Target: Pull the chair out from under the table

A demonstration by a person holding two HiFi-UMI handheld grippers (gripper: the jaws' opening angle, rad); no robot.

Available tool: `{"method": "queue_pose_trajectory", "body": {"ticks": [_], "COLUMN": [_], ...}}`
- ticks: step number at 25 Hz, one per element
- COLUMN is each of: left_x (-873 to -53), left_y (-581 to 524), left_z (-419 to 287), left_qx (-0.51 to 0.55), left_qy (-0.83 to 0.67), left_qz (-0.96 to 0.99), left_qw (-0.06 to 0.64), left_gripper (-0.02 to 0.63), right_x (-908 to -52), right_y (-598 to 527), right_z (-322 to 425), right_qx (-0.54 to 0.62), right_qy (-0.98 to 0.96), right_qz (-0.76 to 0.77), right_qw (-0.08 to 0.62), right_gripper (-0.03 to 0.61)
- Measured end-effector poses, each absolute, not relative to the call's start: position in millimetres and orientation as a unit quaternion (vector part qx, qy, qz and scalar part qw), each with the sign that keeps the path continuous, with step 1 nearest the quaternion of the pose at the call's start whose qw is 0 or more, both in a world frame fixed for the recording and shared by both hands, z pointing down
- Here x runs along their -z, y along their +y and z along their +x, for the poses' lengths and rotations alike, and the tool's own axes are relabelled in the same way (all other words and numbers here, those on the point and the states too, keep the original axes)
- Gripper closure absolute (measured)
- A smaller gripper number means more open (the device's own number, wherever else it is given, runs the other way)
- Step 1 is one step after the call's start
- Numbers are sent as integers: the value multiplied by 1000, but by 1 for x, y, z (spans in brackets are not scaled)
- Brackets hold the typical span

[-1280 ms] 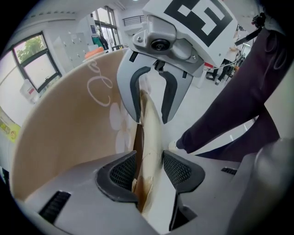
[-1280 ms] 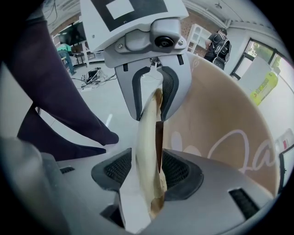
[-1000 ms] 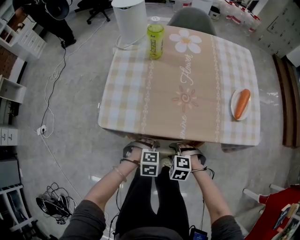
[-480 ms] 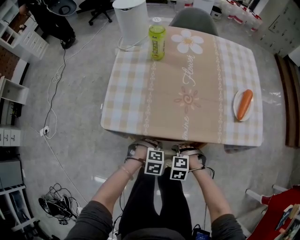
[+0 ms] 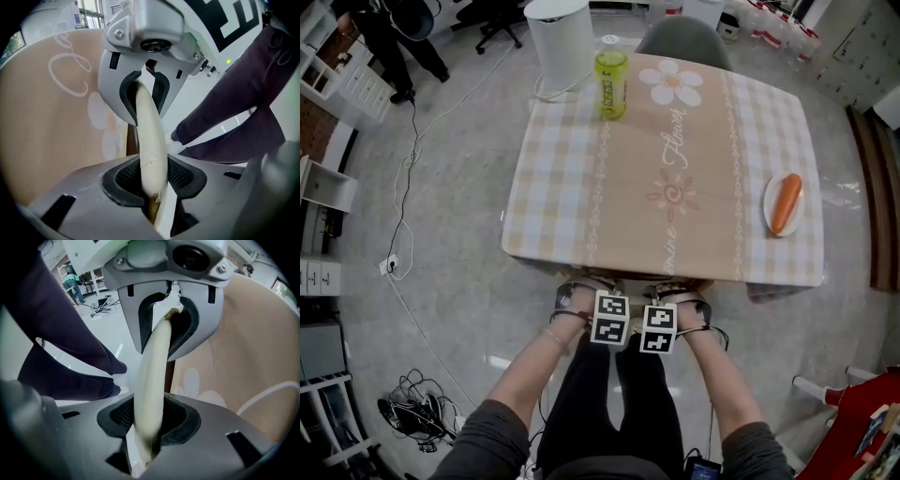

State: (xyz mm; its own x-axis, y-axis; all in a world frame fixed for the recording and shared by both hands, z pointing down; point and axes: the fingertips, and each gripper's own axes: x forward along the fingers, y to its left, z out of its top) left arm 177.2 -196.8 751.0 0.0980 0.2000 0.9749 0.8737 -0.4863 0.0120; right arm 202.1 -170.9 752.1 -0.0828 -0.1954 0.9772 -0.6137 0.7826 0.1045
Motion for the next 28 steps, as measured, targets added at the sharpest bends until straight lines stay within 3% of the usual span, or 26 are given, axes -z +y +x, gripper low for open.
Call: {"method": "queue_pose_trajectory", "body": {"ticks": [28], "left_x": [-752], "left_y": [-165], "left_z": [128], "left_qx": [530], "left_qy": [-402], "left_qz": [-674], "left_qw": [321], "left_gripper": [469], "right_x": [-753], "right_y": [-138], "right_z": [154], "right_qx": [-177], "right_qy": [-704], "right_qz": [282], "right_qw": [627], "right_gripper": [449]}}
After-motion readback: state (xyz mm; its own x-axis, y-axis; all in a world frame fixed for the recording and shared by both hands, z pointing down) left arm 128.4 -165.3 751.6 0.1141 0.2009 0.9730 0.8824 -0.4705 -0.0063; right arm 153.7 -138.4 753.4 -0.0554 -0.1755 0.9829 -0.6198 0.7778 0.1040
